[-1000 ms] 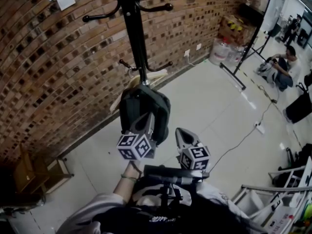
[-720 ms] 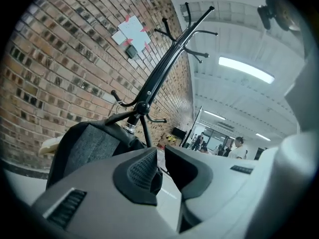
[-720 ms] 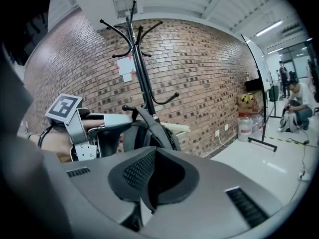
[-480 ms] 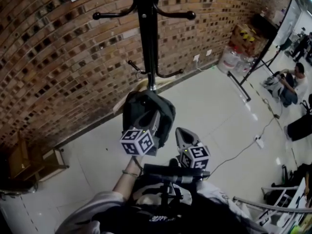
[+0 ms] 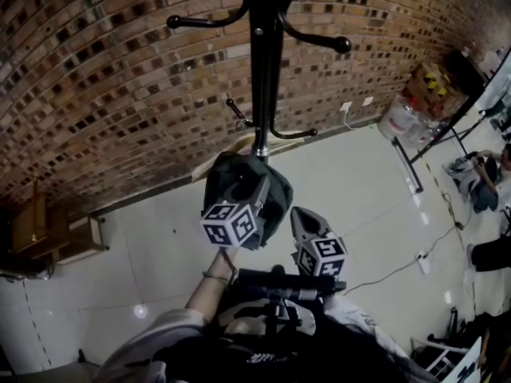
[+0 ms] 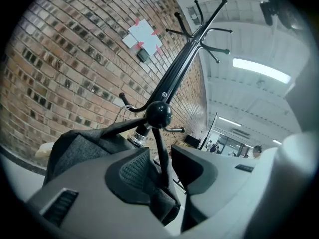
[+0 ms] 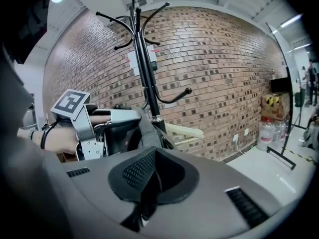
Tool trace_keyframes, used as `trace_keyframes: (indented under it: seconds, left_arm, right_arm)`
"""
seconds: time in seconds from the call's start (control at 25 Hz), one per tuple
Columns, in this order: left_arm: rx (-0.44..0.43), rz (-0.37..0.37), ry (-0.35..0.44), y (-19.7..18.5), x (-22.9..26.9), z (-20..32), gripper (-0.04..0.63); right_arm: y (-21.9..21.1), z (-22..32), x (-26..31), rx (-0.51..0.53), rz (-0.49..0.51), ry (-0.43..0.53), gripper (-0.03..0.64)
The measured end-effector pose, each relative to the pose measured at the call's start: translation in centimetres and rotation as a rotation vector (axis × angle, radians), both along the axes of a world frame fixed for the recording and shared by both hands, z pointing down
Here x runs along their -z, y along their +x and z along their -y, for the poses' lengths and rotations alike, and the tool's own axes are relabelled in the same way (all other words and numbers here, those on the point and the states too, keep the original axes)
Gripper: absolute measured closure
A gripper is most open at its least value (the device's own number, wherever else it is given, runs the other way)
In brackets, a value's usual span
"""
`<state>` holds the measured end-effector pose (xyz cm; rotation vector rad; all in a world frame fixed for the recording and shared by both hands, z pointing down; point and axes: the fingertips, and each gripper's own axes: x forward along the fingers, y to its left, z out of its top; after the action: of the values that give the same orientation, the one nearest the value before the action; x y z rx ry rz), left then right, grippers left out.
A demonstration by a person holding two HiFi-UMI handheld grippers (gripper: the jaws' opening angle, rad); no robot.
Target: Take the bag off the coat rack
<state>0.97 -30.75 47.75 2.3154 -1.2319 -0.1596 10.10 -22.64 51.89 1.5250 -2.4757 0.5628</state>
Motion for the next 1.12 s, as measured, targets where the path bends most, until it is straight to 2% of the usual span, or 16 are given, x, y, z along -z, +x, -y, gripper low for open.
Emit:
trace_keyframes:
  seconds: [0.44,0.52,0.76,0.96,1.12]
  left_arm:
    - [0.058,0.013,0.053,1.2,1.0,2.2,0.474]
    - [0.063,-0.027,0.051,1.0,0.8,2.1,0.508]
    - [0.044,-0.238,-0.017,1.1,1.5,2.1,0.546]
    - [0.058,-0.297,-0.054,0.7,3.2,1.8,0.551]
    - [0.043,-0.335,-0.045,0.2,4.2,1.0,0.552]
  right_arm:
    - [1.7,3.0,-0.5,0.066,0.011,-0.009,0.606]
    - [2.0,3.3,-0.8,0.067,0.016,-0.012,0.606]
    - [2.8,4.3,-1.2,0.06,0.04,-0.029,0.606]
    - [2.7,4.8,-1.1,0.066,0.045,-0.033,0.606]
    - [2.5,4.9,-1.0,0.066,0.045,-0.035,0.606]
